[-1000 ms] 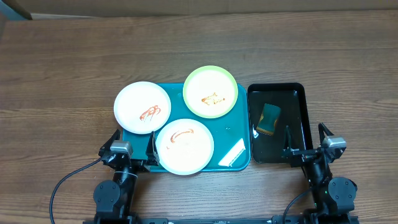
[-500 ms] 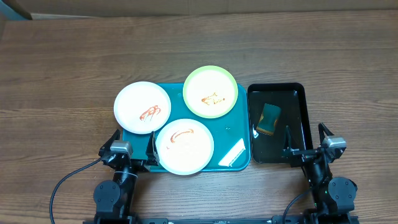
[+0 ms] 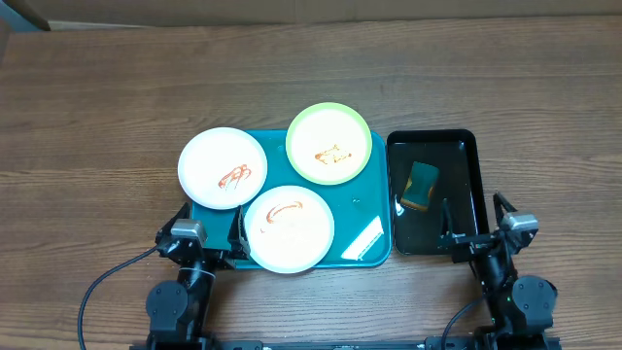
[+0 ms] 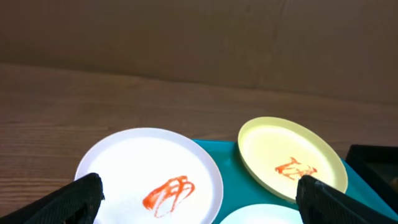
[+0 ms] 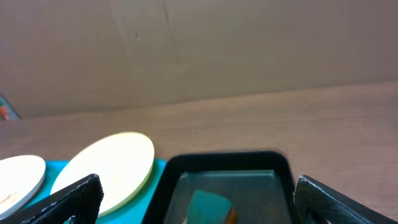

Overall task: Clean dirty plates on tray and stack at the side
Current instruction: 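Move both grippers forward from rest toward the tray and sponge, then grip the rim of the front white plate with the left gripper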

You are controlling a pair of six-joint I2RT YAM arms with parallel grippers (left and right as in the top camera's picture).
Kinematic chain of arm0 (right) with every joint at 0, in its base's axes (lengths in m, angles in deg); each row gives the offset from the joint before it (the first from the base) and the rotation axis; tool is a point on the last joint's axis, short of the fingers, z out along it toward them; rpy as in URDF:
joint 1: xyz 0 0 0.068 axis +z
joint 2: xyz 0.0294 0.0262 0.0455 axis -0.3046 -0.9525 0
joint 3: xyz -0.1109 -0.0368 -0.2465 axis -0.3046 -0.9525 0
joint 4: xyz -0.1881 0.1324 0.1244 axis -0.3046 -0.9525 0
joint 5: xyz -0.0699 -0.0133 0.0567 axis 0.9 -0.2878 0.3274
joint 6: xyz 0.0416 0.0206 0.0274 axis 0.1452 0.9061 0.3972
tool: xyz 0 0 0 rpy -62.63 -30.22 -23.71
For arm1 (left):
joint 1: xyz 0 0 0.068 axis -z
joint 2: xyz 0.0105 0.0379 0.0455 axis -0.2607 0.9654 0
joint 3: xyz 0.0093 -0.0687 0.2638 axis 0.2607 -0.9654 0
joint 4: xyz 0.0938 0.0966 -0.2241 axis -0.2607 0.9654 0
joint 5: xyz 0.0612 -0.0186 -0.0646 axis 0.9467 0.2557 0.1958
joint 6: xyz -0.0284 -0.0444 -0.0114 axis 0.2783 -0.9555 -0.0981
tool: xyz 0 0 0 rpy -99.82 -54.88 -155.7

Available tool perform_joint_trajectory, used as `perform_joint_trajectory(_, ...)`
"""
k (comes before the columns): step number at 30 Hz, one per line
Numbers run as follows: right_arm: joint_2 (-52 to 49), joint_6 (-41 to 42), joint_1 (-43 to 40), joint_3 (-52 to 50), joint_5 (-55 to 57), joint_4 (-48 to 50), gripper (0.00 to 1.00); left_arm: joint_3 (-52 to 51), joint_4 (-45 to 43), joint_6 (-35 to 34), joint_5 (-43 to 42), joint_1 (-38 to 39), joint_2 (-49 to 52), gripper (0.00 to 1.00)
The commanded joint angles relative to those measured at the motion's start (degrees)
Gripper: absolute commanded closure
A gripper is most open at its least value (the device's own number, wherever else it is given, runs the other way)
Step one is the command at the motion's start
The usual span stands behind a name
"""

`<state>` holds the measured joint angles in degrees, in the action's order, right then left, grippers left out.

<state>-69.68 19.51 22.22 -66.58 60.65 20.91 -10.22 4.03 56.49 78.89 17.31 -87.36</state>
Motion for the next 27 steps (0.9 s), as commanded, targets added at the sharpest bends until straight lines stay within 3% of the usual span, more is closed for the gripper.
perform_joint_trajectory(1, 0.5, 8.6, -0.3, 3.3, -1.3, -5.7, 0.00, 5.7, 7.2, -1.6, -0.8, -0.3, 0.0, 0.00)
perform_joint_trajectory(7, -1.4, 11.1, -0.3, 10.7, -1.9, -16.6, 0.00, 17.5, 19.2, -1.6, 0.4, -0.3, 6.6, 0.00)
perform_joint_trajectory(13, -9.3, 11.1, -0.3, 21.5, -2.4, -26.1, 0.00, 29.7, 29.6, -1.4, -1.4, -0.3, 19.3, 0.00)
perform_joint_trajectory(22, -34.7, 10.8, -0.3, 41.8, -3.6, -41.4, 0.00, 46.9, 49.2, 1.1, -7.5, -0.3, 42.8, 0.00)
perform_joint_trajectory(27, -47.4, 4.7, -0.3, 51.2, -4.2, -48.6, 0.00, 49.8, 54.1, 0.7, -10.9, -0.3, 51.7, 0.00)
